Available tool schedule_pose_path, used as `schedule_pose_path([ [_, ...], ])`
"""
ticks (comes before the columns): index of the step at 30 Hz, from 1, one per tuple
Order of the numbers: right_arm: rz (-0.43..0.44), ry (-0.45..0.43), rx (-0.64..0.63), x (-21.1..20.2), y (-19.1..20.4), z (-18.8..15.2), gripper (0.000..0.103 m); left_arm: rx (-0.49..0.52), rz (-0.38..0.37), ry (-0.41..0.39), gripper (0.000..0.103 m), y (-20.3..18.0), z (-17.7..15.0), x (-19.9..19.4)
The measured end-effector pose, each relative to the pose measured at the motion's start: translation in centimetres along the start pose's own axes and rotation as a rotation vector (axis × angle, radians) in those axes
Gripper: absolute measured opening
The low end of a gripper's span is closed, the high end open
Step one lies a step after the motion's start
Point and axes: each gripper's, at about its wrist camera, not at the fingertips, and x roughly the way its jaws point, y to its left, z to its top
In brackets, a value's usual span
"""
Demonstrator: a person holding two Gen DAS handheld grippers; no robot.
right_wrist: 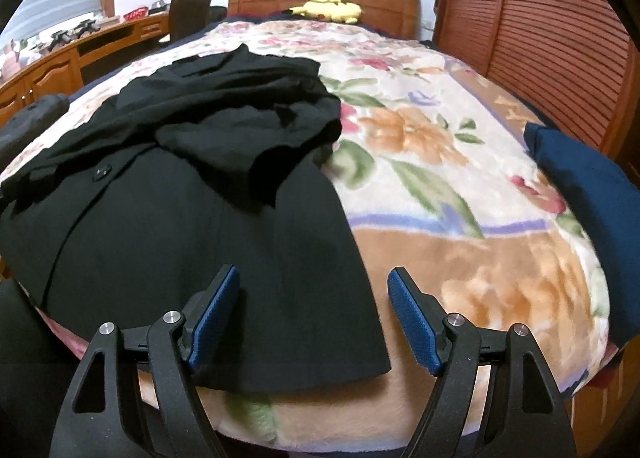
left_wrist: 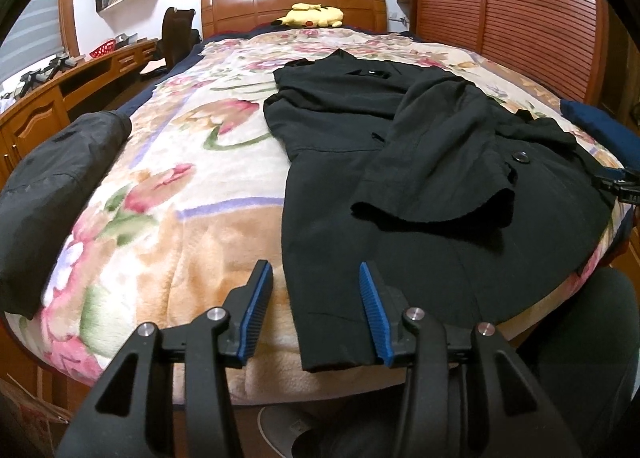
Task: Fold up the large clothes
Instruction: 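Move the right tool to the coat hem and close on it, then lift the coat hem with both tools and fold it toward the collar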
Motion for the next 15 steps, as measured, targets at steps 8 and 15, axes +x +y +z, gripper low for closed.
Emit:
schedule_pose_path([
  [8, 0.069, 0.008, -0.010, -0.1, 0.5, -0.6, 0.048, -0.047, -0.048, -0.014, 0.044, 0.5, -0.8, -0.5],
  [15, 0.147, 0.009, -0.038, -0.6, 1.7, -0.7, 0.012, -0.062, -0.121, -0.027, 0.036, 0.5, -1.9, -1.2],
])
